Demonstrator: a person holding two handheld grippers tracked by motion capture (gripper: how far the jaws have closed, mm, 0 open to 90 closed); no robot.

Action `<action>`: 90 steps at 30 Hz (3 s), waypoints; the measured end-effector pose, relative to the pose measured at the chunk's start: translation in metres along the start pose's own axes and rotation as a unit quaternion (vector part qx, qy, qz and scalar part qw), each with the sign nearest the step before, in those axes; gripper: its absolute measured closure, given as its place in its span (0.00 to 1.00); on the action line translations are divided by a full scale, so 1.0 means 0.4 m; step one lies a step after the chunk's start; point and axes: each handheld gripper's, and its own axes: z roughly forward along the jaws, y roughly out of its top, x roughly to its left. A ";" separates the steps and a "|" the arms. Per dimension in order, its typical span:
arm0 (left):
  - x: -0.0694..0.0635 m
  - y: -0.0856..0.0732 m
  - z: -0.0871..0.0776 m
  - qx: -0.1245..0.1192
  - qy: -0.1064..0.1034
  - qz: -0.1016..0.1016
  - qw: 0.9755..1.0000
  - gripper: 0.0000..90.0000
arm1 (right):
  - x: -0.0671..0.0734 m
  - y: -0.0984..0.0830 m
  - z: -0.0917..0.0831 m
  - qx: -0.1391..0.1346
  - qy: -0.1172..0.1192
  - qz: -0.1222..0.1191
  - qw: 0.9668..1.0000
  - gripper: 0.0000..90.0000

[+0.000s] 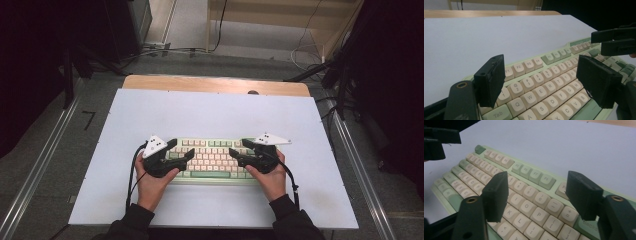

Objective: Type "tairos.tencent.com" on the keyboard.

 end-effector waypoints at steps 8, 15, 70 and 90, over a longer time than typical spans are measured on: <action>-0.001 0.001 -0.004 0.000 -0.003 0.002 1.000 0.29 | -0.009 -0.002 -0.005 0.003 -0.006 0.002 1.000 0.33; -0.001 -0.001 -0.004 0.007 -0.010 0.006 1.000 0.30 | -0.009 -0.004 -0.003 0.009 -0.010 0.001 1.000 0.34; -0.005 -0.027 0.029 0.132 -0.016 0.035 0.990 1.00 | -0.004 -0.014 0.005 0.020 -0.008 -0.003 1.000 0.39; -0.004 -0.026 0.029 0.134 -0.021 0.026 0.990 1.00 | 0.000 -0.015 0.007 0.022 -0.008 -0.005 1.000 0.39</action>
